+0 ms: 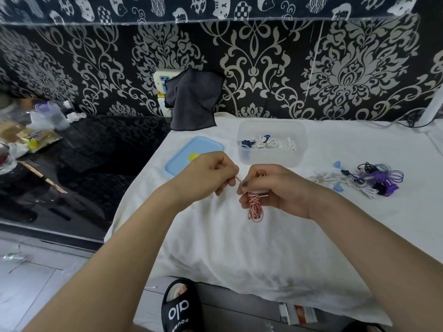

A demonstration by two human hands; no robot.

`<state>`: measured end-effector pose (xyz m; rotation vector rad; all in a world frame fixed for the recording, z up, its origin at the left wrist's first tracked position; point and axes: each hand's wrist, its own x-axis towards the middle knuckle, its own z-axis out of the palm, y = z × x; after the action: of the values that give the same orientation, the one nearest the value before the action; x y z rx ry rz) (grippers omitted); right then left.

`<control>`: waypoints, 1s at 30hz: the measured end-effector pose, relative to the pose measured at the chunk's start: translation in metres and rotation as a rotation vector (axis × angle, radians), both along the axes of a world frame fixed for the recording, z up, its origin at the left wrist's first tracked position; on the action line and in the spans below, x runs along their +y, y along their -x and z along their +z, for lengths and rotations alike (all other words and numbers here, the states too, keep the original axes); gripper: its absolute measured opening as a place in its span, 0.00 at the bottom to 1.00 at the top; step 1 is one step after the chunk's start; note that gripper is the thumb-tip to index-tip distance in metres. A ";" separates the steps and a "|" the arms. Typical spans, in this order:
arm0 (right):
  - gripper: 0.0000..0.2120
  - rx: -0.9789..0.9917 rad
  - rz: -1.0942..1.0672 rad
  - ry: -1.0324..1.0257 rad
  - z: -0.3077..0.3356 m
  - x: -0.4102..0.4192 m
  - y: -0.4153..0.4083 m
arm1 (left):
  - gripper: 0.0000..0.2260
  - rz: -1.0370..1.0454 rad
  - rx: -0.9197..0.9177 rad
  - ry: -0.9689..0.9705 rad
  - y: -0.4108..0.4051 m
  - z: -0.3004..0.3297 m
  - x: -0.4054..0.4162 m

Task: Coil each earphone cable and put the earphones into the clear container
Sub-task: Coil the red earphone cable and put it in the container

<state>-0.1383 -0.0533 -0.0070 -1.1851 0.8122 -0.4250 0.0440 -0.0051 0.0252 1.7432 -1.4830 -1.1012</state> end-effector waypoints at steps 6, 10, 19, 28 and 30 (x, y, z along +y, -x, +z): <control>0.09 0.032 -0.012 0.083 0.000 0.000 -0.002 | 0.08 -0.016 0.185 -0.110 -0.007 -0.010 -0.002; 0.07 0.075 -0.060 0.122 -0.008 -0.001 -0.007 | 0.07 -0.015 0.202 -0.144 -0.014 -0.017 -0.002; 0.07 0.121 -0.110 0.155 -0.011 -0.004 -0.013 | 0.07 -0.027 0.182 -0.168 -0.022 -0.022 -0.002; 0.04 0.227 -0.195 0.266 -0.009 -0.003 -0.014 | 0.09 0.052 -0.408 -0.086 -0.053 -0.038 -0.005; 0.04 0.224 -0.173 0.271 -0.011 -0.004 -0.015 | 0.08 0.078 -0.490 -0.033 -0.058 -0.041 -0.006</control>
<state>-0.1234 -0.0576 -0.0181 -1.4370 1.0804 -0.5639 0.1022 -0.0109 -0.0155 2.1807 -1.6606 -0.6868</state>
